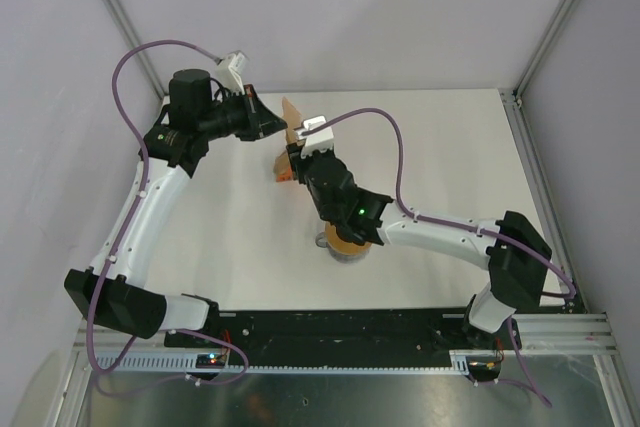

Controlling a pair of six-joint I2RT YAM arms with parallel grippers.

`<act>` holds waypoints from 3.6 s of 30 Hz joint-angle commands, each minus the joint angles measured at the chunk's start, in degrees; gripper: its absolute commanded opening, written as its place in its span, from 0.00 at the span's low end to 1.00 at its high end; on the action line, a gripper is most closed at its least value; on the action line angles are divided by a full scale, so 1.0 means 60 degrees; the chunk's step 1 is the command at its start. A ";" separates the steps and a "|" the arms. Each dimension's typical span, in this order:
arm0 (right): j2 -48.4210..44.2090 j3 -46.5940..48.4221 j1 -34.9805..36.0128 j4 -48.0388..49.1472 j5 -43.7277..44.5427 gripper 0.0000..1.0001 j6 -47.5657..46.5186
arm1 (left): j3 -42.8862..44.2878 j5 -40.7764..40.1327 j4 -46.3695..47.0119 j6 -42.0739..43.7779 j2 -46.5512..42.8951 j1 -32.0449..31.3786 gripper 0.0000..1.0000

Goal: Place the coffee filter in the dripper

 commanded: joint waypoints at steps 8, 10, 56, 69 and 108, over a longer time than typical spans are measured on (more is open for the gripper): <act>0.0732 0.0986 -0.0008 0.0784 0.0959 0.44 -0.1158 | -0.0062 0.0503 0.0257 -0.0293 -0.0129 -0.0047 0.00; 0.0798 0.0990 -0.0024 0.0940 0.1008 0.43 -0.1285 | -0.0125 0.0558 0.0250 -0.0322 -0.0145 -0.0047 0.00; -0.0941 0.1011 -0.1247 -0.2273 -0.1901 0.00 0.1321 | -0.0182 0.0483 0.0429 0.1394 -0.0420 -0.0048 0.68; -0.4045 0.1244 -0.3232 -0.7714 -0.5226 0.00 0.3192 | 0.0116 0.1547 0.0168 0.3506 -0.1033 -0.0144 0.75; -0.2045 0.4044 -0.1802 -1.4208 -0.6744 0.00 0.2862 | 0.0982 -0.0333 -0.4634 1.6262 -0.0459 -0.6683 0.85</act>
